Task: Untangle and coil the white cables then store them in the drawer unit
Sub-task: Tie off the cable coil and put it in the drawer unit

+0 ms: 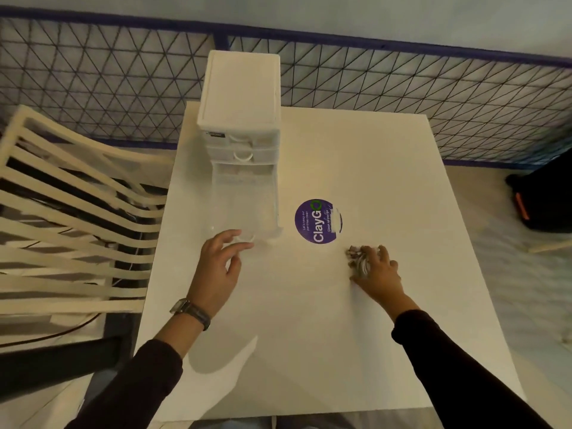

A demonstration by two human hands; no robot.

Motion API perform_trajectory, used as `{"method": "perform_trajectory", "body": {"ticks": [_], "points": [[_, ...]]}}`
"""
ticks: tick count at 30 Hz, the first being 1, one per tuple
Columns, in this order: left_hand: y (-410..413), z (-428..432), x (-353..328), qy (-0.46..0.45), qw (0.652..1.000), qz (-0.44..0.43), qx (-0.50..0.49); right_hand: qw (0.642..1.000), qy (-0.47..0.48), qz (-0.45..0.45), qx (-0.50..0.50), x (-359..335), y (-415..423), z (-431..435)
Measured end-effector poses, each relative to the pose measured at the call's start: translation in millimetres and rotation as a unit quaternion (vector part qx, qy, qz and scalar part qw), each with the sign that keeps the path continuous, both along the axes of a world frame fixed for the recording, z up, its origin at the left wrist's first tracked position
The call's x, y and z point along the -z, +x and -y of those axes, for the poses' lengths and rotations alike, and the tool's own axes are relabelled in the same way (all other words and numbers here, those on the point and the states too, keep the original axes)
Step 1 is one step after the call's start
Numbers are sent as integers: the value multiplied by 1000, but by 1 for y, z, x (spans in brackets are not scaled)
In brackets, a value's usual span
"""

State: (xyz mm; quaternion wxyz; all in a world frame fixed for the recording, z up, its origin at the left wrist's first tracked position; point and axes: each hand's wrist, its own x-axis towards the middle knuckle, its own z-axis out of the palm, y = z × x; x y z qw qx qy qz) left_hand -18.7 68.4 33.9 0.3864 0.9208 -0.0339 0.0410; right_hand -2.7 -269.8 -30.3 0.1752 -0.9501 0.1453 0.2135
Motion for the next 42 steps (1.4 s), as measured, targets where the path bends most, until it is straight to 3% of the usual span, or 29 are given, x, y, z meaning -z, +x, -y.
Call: {"method": "perform_trajectory", "body": {"ticks": [12,19,23,30,38,40,42], "points": [[-21,-12,-2,-44,997,-41,-51,991,104,78,17,-19,3,-55],[-18,-36,-5,-40,994,-54,-88,951,172,246,-76,-91,64,-150],[-16,-44,-5,-35,992,-71,-100,943,191,235,-140,-97,106,-212],[-17,-55,5,-35,992,-87,-86,979,69,121,-153,-53,144,-269],[-9,-61,20,-49,991,-102,-77,966,-75,32,-244,-53,143,-266],[-5,-62,21,-55,990,-105,-76,956,-111,71,-263,-74,141,-261],[0,-62,23,-71,989,-101,-75,937,-120,195,-264,-100,142,-251]]}}
